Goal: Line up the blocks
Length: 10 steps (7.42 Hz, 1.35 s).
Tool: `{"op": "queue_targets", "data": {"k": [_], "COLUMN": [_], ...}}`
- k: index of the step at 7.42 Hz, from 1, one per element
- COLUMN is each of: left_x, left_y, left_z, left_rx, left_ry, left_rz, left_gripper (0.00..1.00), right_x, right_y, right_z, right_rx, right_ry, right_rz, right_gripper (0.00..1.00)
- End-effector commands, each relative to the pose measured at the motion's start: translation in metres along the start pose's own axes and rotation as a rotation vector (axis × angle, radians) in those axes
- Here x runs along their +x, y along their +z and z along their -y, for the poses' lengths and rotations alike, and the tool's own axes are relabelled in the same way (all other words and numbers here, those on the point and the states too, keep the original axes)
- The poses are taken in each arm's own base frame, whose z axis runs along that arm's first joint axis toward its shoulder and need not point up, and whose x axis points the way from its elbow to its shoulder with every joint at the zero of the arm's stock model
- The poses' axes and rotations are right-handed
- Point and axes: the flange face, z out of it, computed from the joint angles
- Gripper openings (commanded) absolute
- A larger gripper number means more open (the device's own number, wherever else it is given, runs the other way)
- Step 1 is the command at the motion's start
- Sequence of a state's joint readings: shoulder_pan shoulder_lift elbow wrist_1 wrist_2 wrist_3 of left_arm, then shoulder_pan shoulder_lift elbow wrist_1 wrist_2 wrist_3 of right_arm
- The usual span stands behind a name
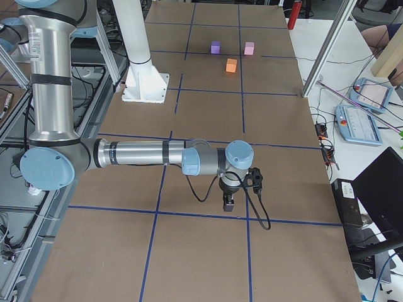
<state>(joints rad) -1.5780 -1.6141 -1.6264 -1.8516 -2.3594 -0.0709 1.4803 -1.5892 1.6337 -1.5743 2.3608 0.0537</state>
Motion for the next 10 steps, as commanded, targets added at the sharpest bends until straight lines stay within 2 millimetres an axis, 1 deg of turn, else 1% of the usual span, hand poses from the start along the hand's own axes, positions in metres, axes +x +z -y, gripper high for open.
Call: {"op": "queue_targets", "data": {"k": [1,2,3,4,5,6,7,8,9,10], "left_x": [0.008,0.003,0.011,0.046,0.111,0.176,0.233,0.298,0.362,0.415], "left_y": [-0.004,0.011,0.012,0.025,0.055,0.082,0.091,0.107,0.127,0.135], "left_z": [0.009,0.005,0.013,0.031,0.058,0.08,0.094,0.107,0.107,0.106], "left_rx": [0.048,0.023,0.021,0.008,-0.033,-0.068,-0.075,-0.08,-0.078,-0.065], "left_ry": [0.059,0.044,0.018,-0.057,-0.051,-0.01,0.043,0.047,0.005,0.037], "left_rz": [-0.002,-0.012,-0.02,-0.049,-0.091,-0.126,-0.165,-0.176,-0.16,-0.169], "left_gripper": [1.0,1.0,1.0,1.0,1.0,1.0,1.0,1.0,1.0,1.0], "right_x": [0.0,0.0,0.0,0.0,0.0,0.0,0.0,0.0,0.0,0.0], "right_y": [0.0,0.0,0.0,0.0,0.0,0.0,0.0,0.0,0.0,0.0], "right_z": [0.0,0.0,0.0,0.0,0.0,0.0,0.0,0.0,0.0,0.0], "right_rx": [0.0,0.0,0.0,0.0,-0.001,0.0,-0.001,0.0,0.0,-0.001], "right_ry": [0.0,0.0,0.0,0.0,0.001,0.0,0.001,0.0,0.0,0.002], "right_rz": [0.0,0.0,0.0,0.0,0.0,0.0,0.0,0.0,0.0,0.0], "right_gripper": [1.0,1.0,1.0,1.0,1.0,1.0,1.0,1.0,1.0,1.0]}}
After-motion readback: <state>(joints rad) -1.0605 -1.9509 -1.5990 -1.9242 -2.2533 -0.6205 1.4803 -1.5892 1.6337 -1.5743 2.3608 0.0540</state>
